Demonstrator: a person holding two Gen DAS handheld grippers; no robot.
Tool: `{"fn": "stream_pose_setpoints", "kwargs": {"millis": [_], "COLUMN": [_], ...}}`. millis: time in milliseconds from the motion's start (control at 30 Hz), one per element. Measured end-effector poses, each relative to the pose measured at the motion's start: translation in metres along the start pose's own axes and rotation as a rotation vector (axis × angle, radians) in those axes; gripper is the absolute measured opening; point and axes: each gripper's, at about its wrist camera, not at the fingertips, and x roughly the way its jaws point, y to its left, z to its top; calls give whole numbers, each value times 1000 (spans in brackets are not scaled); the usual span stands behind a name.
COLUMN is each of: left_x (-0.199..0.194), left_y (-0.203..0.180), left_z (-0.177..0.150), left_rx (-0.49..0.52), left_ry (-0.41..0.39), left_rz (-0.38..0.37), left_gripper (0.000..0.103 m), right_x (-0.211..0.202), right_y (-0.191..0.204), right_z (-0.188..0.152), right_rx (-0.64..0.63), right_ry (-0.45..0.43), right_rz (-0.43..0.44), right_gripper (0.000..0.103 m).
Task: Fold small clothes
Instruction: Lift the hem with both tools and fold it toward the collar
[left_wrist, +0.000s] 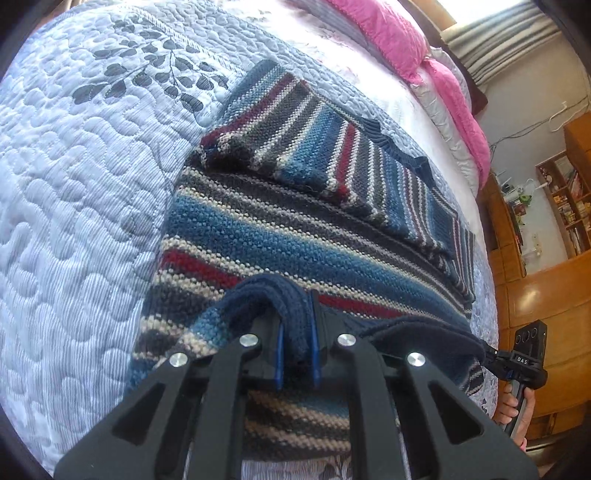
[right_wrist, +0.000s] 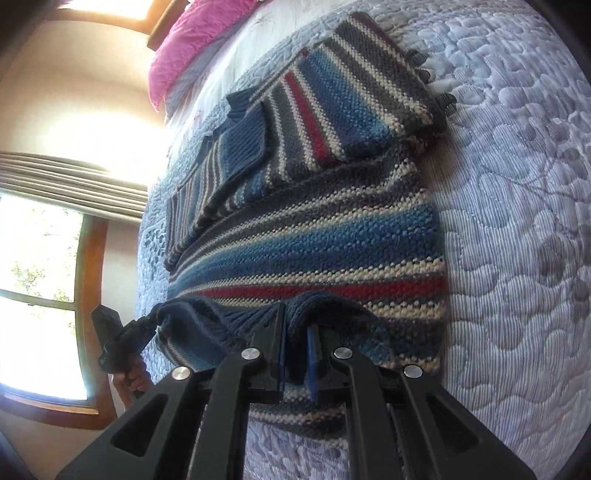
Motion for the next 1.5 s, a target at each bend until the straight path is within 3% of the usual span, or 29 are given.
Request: {"fn": "stream_pose_setpoints", "kwargs": {"millis": [300,467,500,533,567,633,700,800,1100,1400,1500], "left_x": [21,-11,-20,-28,-35,-53,-67,-74,-20,22,29], "left_y": [3,2,0,-1,-3,-5,-2,2,-24,-14,-14], "left_z": [10,16,16,16,15,14,15,15,21,22,18], "left_rx": [23,2,10,21,32,57,79,87,304,361,374], "left_ry": [29,28,20,13,6,-59,-98,-107,17,119,137], "left_rz": [11,-41,-53,-55,-49,17,52,48,42,45,50], "left_gripper": [11,20,21,23,35,55,55,55,55,55,51], "right_x": [17,-9,-18,-29,-40,-56,-68,-76,-57,-38,-31], "right_y": [-16,-3,0,2,4,4,1,9,43,41,44], "right_z": [10,5,4,3,2,0,-3,-10,-20,-14,-12], "right_rx": [10,-40,-48,-60,-79,-95,-87,-143,-300,-316,-332], "right_ry": [32,16,-3,-43,-89,-108,-119,-131,-103,-75,-70], "right_rz": [1,19,-14,-84,-141,-155,-131,-164,-221,-229,-228], "right_gripper": [10,23,52,94,98,91,89,88,88,88,87]}}
